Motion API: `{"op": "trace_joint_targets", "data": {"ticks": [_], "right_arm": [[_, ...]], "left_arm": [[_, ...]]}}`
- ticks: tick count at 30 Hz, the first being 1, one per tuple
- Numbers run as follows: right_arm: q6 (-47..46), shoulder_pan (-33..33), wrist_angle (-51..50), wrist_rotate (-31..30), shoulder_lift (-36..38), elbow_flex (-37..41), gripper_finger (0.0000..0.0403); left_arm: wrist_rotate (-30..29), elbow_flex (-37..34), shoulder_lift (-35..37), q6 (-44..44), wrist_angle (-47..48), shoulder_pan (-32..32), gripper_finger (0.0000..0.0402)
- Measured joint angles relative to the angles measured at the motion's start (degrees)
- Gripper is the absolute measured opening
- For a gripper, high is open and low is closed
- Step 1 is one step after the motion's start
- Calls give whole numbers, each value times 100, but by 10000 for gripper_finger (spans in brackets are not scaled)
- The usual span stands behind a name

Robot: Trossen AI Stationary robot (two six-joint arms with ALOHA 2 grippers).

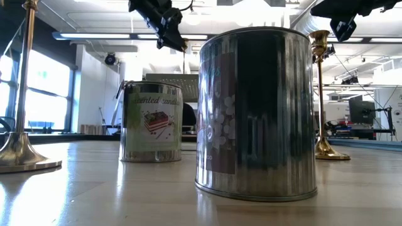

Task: Pick & Place candle stick holders
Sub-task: Put the top gold candle holder on the shelf, then put the top green scented candle on the shelf

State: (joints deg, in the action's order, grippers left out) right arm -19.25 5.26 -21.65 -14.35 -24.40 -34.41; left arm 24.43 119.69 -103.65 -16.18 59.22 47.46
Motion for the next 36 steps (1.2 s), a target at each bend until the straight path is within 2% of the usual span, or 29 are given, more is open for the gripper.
{"op": "trace_joint_targets", "data": {"ticks": [16, 20, 31, 34, 36], "right_arm": [[-24, 2, 0, 109, 0, 0, 5], [-26, 2, 1, 109, 0, 0, 5], [0, 2, 1, 106, 0, 0, 5], [57, 2, -9, 82, 0, 0, 5], [152, 2, -106, -43, 0, -2, 5]], "left_arm": [[-180, 3, 2, -30, 520, 0, 132], [-517, 3, 62, -136, 824, 9, 132], [-610, 3, 897, -197, 1444, 11, 131], [-481, 3, 1161, -194, 1679, 13, 131], [-183, 3, 1311, -156, 1800, 1, 131]]}}
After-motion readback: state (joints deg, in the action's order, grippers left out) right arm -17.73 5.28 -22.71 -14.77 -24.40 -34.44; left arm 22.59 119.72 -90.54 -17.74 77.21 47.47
